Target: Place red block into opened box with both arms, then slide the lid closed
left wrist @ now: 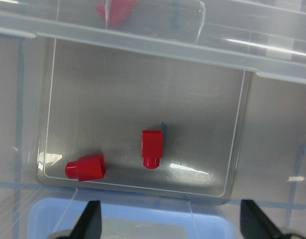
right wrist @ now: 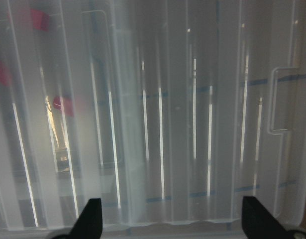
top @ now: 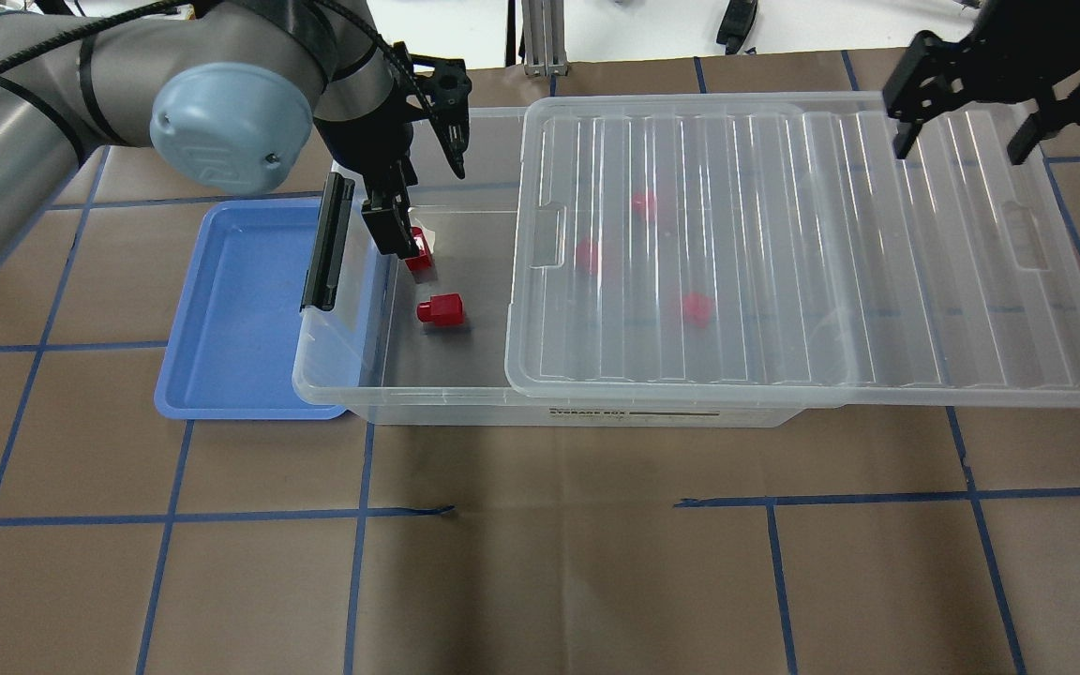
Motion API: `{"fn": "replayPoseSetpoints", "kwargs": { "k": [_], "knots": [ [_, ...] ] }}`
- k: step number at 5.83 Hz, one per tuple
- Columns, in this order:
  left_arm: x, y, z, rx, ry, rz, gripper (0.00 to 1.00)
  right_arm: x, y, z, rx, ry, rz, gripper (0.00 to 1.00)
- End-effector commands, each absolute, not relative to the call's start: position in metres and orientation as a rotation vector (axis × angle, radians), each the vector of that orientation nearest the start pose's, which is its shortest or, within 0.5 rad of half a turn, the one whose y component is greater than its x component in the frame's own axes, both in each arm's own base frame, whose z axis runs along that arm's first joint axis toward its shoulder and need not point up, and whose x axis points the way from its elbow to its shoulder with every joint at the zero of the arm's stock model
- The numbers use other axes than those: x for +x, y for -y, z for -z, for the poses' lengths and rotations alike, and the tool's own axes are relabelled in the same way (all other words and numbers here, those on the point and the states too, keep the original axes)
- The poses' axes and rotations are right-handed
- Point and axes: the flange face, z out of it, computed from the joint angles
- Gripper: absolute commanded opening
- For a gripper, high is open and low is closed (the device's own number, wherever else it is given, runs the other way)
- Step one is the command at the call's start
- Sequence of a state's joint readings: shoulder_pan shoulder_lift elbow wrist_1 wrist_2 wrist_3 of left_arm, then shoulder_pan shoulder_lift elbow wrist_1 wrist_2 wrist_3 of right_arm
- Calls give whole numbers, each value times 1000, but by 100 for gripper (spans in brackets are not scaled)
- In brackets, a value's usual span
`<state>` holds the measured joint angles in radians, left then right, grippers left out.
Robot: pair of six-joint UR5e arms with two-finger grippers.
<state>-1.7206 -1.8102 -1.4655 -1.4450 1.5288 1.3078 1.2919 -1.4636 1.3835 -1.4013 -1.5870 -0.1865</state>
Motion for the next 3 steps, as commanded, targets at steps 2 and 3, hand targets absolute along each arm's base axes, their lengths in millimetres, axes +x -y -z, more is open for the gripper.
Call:
{"fn": "replayPoseSetpoints", "kwargs": {
  "k": [2, 3],
  "knots": [
    [-211, 537, -465, 1508, -2763, 108, 98, -197, 533, -440, 210, -3219, -253, 100],
    [-204, 534, -472, 1268, -2880, 122, 98, -232, 533, -403, 228, -3240, -252, 100]
  ]
}}
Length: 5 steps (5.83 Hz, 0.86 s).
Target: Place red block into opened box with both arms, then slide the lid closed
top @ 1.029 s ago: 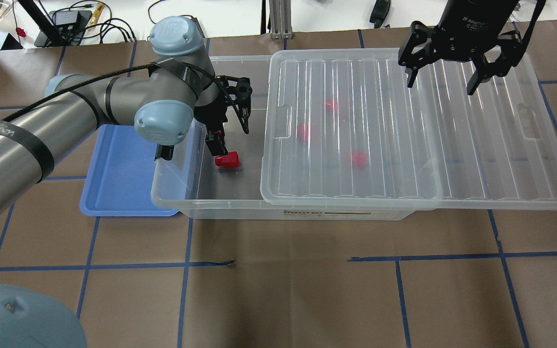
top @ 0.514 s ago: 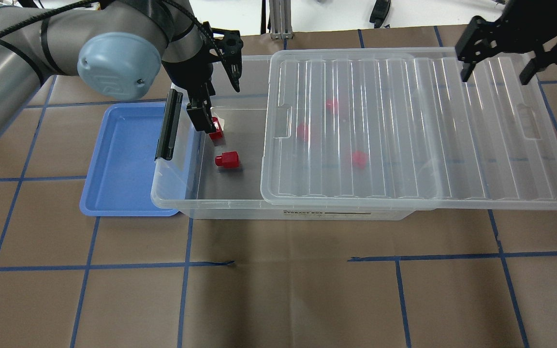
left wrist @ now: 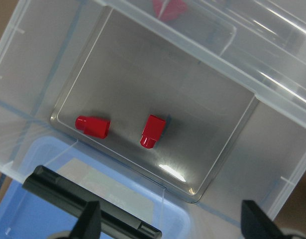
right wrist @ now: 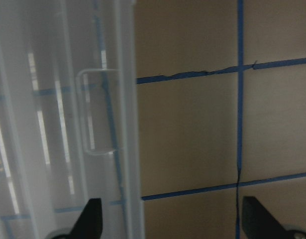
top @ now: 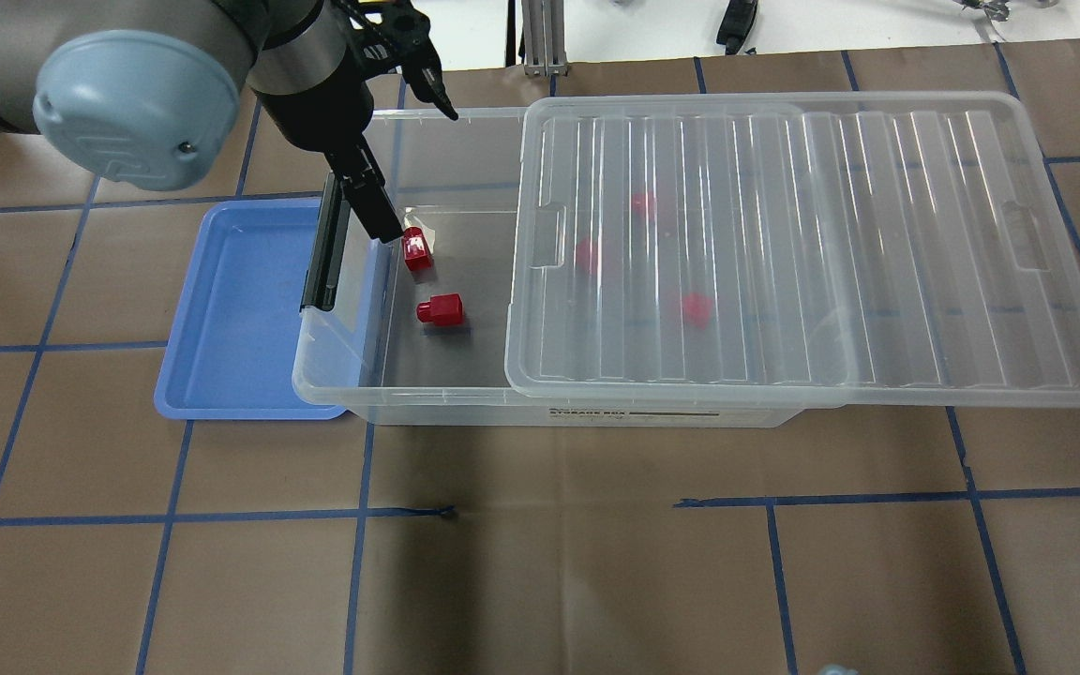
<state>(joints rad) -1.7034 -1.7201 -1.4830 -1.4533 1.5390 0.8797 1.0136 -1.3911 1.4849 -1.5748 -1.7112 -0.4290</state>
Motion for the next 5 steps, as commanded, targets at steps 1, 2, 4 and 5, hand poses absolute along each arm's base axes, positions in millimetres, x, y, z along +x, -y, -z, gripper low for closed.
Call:
{"fn": "replayPoseSetpoints", "kwargs": {
  "k": [1, 2, 4, 5],
  "knots": [
    [-177, 530, -488, 910, -3012, 146, 98, -258, 527, -389, 273, -3258, -203, 100],
    [-162, 518, -496, 636, -3089, 109, 98, -260, 525, -376, 306, -3243, -228, 100],
    [-134, 503, -506, 218, -3164, 111, 98, -248, 521, -351, 483, -3152, -244, 100],
    [-132, 501, -508, 126, -3161, 114, 98, -231, 519, -342, 472, -3086, -203, 100]
  ]
}}
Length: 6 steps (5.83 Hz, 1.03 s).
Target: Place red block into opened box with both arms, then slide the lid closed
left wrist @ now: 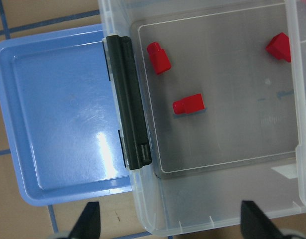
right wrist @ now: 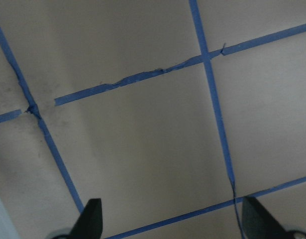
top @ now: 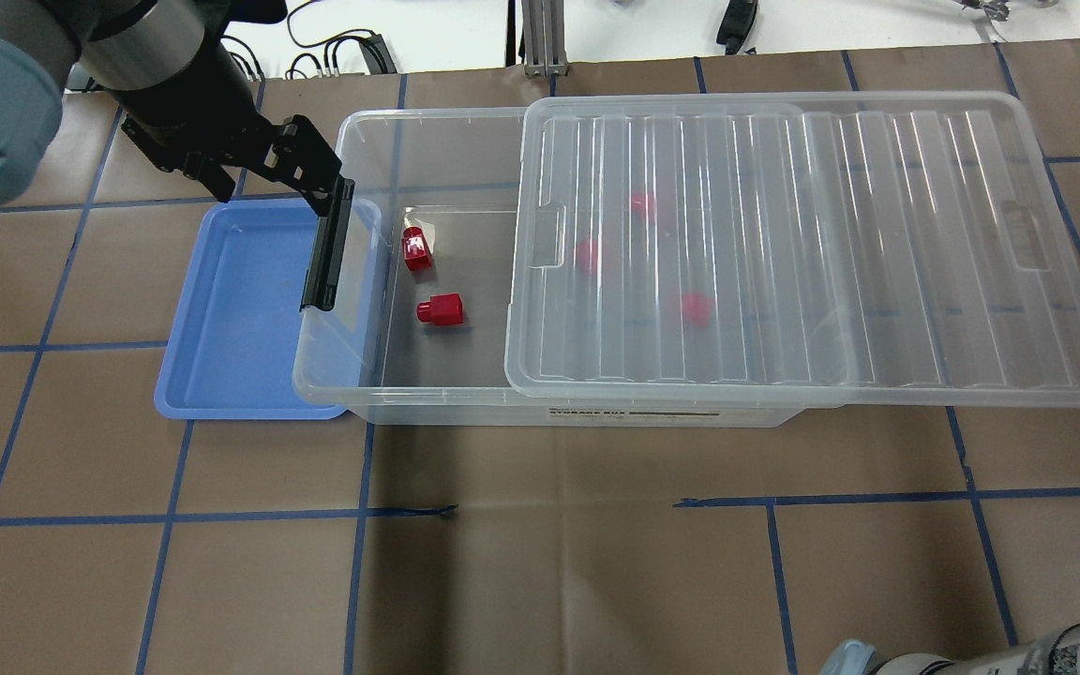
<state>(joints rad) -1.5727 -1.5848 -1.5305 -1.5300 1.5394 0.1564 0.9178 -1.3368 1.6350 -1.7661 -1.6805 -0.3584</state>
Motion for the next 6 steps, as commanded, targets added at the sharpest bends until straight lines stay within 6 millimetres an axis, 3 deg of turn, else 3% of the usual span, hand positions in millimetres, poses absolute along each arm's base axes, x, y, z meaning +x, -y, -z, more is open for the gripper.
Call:
{"fn": "replayPoseSetpoints", "kwargs": {
  "k": [1, 2, 6],
  "knots": [
    [-133, 500, -509, -33, -3165, 107, 98, -224, 521, -341, 467, -3083, -203, 100],
    [-133, 496, -506, -105, -3165, 53, 98, -207, 528, -341, 418, -3090, -201, 100],
    [-132, 496, -507, -87, -3170, 60, 98, -150, 542, -344, 302, -3108, -219, 100]
  ]
}}
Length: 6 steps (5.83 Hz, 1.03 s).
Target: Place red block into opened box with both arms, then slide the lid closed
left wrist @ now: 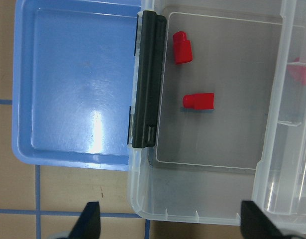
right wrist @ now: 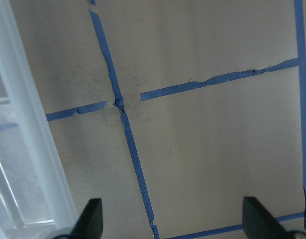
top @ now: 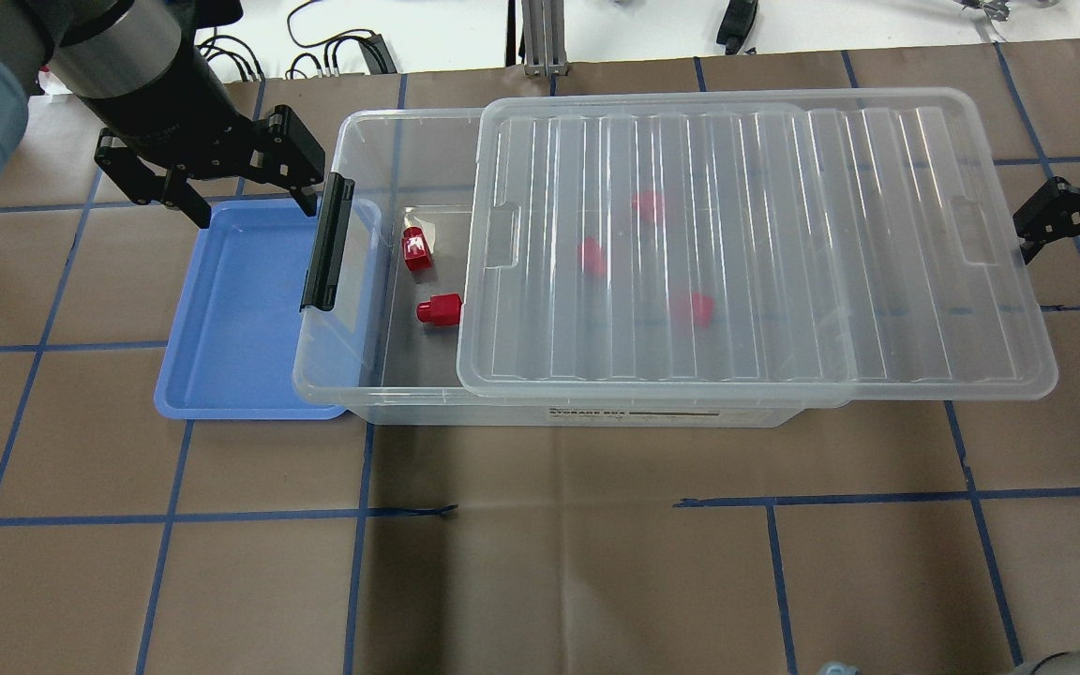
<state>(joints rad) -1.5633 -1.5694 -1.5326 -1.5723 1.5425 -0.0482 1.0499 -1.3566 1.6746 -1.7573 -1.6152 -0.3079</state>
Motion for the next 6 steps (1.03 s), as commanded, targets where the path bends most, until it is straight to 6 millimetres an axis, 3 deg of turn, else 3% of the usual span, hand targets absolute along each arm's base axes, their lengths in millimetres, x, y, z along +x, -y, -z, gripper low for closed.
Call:
{"fn": "replayPoseSetpoints", "kwargs": {
  "k": [1, 3, 6],
  "knots": [
    [-132, 496, -507, -87, -3170, 60, 98, -133, 547, -343, 311, -3110, -224, 100],
    [-132, 495, -508, -87, -3170, 60, 98, -105, 553, -345, 262, -3098, -209, 100],
    [-132, 495, -508, -87, -3170, 60, 98, -89, 550, -342, 330, -2983, -235, 100]
  ]
}}
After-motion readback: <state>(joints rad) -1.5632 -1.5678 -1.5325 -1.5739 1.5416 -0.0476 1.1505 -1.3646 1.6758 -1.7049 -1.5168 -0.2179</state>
